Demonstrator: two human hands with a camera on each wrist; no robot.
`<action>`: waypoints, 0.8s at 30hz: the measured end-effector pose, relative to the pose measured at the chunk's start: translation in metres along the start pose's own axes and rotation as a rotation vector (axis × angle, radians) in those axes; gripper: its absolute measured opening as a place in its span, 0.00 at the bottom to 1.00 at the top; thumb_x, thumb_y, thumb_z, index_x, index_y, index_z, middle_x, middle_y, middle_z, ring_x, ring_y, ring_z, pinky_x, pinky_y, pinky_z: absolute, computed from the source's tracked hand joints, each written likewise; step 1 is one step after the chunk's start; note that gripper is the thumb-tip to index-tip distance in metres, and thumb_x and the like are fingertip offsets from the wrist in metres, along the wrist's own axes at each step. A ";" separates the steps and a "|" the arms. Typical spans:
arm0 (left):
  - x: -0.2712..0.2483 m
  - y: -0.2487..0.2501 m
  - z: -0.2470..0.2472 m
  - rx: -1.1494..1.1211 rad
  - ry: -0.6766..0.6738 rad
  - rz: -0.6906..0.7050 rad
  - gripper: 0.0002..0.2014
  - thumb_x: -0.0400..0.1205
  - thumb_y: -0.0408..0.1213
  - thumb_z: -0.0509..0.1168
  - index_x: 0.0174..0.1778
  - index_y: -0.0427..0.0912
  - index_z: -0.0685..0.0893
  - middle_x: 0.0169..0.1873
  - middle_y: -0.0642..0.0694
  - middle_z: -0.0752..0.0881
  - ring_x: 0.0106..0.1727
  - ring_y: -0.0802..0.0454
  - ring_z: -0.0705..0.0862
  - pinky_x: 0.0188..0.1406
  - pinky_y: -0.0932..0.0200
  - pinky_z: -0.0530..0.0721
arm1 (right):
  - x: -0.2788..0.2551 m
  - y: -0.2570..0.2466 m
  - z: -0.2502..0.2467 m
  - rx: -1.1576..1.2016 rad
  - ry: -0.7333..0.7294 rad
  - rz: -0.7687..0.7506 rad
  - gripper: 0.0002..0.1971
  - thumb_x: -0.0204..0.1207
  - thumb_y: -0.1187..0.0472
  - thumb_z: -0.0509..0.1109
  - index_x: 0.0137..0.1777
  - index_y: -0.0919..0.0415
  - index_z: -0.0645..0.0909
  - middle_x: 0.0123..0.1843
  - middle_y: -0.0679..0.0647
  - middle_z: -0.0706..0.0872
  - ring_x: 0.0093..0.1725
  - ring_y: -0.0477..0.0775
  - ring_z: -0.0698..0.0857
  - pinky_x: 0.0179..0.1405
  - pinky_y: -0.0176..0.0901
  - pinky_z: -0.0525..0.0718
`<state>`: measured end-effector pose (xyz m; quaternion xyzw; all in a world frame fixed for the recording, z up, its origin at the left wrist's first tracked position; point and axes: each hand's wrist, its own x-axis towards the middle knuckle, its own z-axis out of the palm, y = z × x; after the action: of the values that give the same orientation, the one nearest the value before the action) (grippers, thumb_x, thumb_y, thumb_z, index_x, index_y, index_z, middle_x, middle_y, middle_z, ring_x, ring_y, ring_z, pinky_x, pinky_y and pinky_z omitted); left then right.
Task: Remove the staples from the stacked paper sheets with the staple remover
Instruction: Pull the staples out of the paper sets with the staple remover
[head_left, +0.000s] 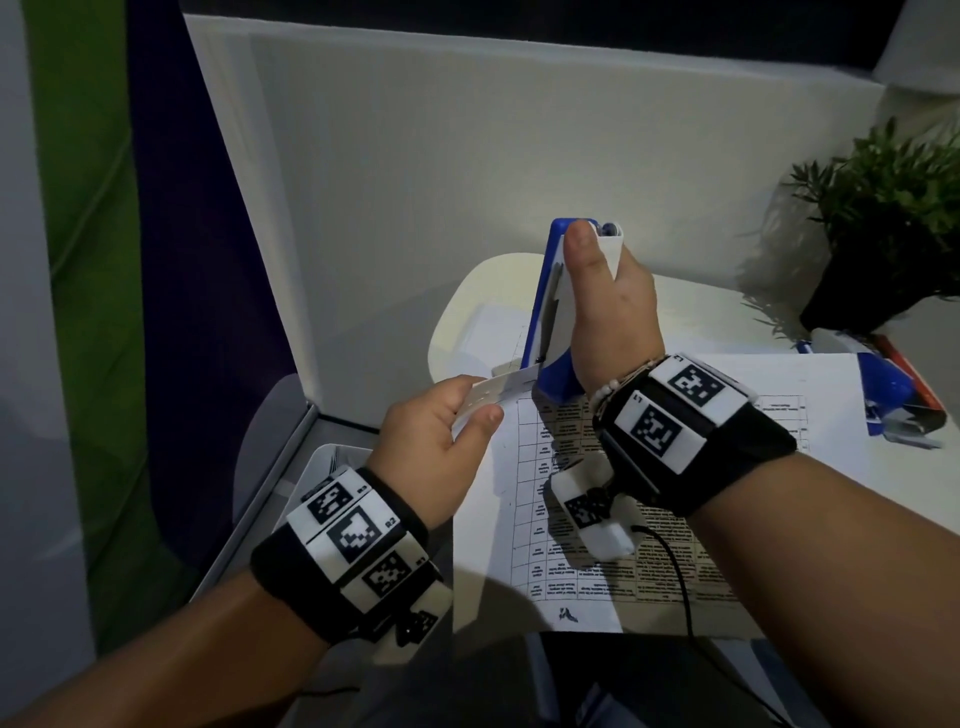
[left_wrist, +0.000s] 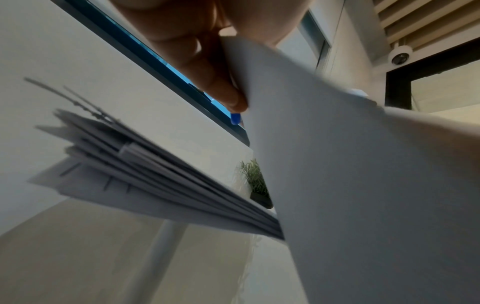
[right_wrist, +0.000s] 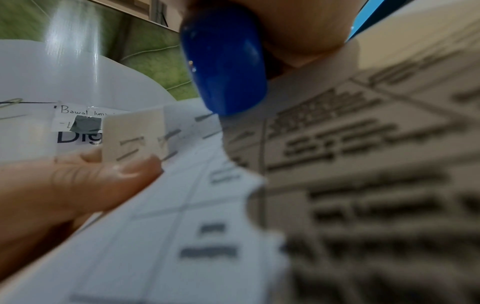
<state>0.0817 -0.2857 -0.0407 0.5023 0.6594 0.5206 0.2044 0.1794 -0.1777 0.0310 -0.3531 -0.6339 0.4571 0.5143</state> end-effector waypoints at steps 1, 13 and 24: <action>0.000 0.000 0.000 0.007 0.000 0.009 0.05 0.80 0.41 0.65 0.46 0.56 0.84 0.33 0.55 0.85 0.35 0.59 0.82 0.37 0.58 0.80 | 0.000 0.000 0.000 0.006 0.005 -0.009 0.15 0.71 0.39 0.59 0.32 0.49 0.72 0.30 0.43 0.77 0.35 0.49 0.78 0.45 0.48 0.80; 0.010 -0.002 -0.009 -0.078 0.071 -0.123 0.08 0.80 0.37 0.66 0.41 0.58 0.82 0.40 0.51 0.89 0.44 0.47 0.87 0.49 0.43 0.86 | 0.016 -0.006 -0.019 0.291 0.231 0.109 0.19 0.73 0.34 0.60 0.52 0.48 0.77 0.49 0.46 0.83 0.52 0.49 0.85 0.60 0.45 0.80; 0.019 -0.012 -0.033 0.482 -0.161 0.223 0.22 0.77 0.33 0.63 0.67 0.55 0.79 0.66 0.67 0.71 0.70 0.64 0.68 0.75 0.59 0.62 | -0.003 0.061 -0.066 0.273 0.399 0.578 0.29 0.69 0.29 0.65 0.54 0.53 0.83 0.49 0.57 0.89 0.48 0.62 0.89 0.56 0.68 0.85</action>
<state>0.0426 -0.2844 -0.0345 0.6459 0.6864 0.3263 0.0722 0.2434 -0.1458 -0.0237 -0.5276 -0.3287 0.5860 0.5198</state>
